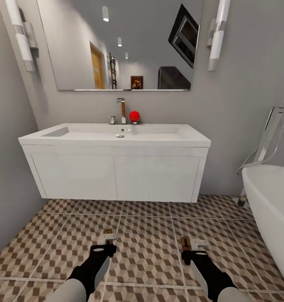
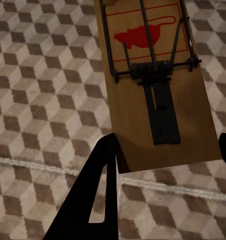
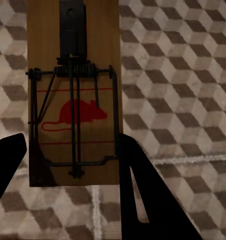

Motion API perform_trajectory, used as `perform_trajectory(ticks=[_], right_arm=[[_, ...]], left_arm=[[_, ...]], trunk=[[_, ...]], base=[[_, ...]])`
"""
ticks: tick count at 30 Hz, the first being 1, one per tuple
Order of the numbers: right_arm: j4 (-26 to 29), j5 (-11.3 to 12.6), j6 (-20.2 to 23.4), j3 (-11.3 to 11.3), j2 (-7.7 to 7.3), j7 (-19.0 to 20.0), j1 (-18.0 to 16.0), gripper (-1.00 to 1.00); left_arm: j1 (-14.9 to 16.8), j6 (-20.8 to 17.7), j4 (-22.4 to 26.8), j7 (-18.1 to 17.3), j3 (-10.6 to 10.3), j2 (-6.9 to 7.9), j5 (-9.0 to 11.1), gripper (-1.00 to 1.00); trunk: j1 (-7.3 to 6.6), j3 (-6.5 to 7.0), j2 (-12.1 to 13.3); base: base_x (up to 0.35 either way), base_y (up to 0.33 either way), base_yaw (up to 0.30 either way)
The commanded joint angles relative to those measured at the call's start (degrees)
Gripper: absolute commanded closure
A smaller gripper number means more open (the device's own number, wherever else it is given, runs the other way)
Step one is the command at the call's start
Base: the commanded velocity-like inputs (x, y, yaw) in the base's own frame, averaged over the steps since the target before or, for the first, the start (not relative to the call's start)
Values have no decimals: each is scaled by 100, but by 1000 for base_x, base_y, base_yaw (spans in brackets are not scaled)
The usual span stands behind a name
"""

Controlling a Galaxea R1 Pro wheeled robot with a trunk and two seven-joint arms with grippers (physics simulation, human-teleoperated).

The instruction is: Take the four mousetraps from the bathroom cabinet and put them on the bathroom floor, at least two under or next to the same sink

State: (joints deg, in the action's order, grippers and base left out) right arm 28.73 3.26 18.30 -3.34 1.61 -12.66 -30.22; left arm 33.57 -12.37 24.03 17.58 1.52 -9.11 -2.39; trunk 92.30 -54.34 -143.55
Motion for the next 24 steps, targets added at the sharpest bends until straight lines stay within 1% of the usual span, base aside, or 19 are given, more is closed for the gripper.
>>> perform_trajectory(ticks=[1,24], right_arm=[[10,34,34,-35,-4,-43,-2,100],[10,43,34,-35,-3,-35,-2,100]], left_arm=[[1,-38,12,6,15,-4,-33,100],[1,-169,-12,-9,15,-12,2,100]], trunk=[[2,-6,-2],[2,-6,-2]], base=[[310,0,0],[305,0,0]])
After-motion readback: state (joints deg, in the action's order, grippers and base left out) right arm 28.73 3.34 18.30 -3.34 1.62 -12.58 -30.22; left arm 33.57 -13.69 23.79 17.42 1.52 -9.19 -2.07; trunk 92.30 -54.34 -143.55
